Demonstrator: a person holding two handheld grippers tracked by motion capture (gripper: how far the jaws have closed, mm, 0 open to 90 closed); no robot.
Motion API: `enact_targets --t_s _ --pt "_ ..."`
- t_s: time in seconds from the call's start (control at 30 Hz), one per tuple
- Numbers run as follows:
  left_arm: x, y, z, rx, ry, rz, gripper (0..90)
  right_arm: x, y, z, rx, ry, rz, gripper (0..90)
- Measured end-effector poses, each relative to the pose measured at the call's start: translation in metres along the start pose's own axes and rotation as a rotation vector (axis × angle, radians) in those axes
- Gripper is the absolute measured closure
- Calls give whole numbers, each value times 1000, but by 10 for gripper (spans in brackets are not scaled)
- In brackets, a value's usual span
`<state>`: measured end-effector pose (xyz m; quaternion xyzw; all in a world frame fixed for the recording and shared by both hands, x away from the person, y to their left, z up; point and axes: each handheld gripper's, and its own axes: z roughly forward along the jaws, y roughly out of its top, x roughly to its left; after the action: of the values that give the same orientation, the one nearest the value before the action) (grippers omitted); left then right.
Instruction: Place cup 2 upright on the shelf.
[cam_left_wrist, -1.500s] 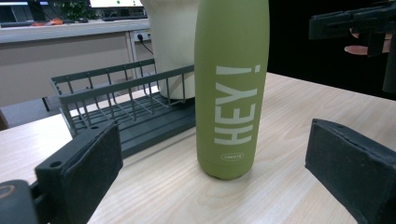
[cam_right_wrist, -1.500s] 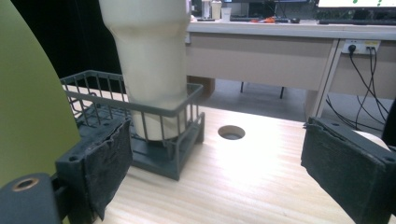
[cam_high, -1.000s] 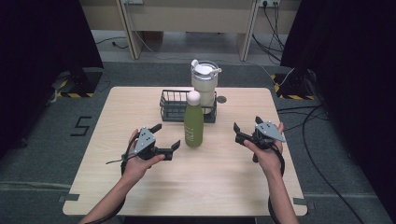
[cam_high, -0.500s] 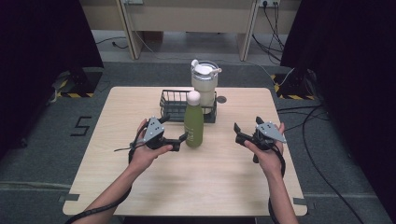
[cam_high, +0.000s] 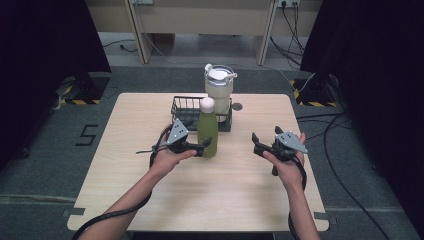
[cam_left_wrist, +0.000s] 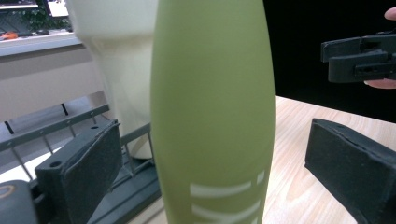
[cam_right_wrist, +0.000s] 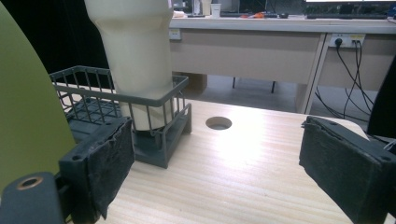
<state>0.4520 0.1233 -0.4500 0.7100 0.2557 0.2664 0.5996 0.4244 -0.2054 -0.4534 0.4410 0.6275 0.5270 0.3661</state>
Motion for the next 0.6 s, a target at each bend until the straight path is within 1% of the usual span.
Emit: enact_targets --t_s 0.03,0.23,0.3,0.4,0.47,0.57,0.6 --pt "0 0 2 3 -1 5 45 0 0 0 2 2 0 106" --pt "1 -1 16 18 1 -7 77 0 -2 1 9 3 2 110" --pt "1 0 20 17 -6 -10 99 0 -2 1 12 0 5 115" --pt "0 1 25 20 -4 -12 138 -1 -2 1 12 4 6 115" --pt "1 0 27 22 1 -25 147 -2 -2 0 12 3 8 116" --pt "2 -1 29 15 2 -45 191 -3 -3 0 10 1 9 117" --pt "2 -2 30 15 2 -42 197 -3 -3 0 11 2 12 117"
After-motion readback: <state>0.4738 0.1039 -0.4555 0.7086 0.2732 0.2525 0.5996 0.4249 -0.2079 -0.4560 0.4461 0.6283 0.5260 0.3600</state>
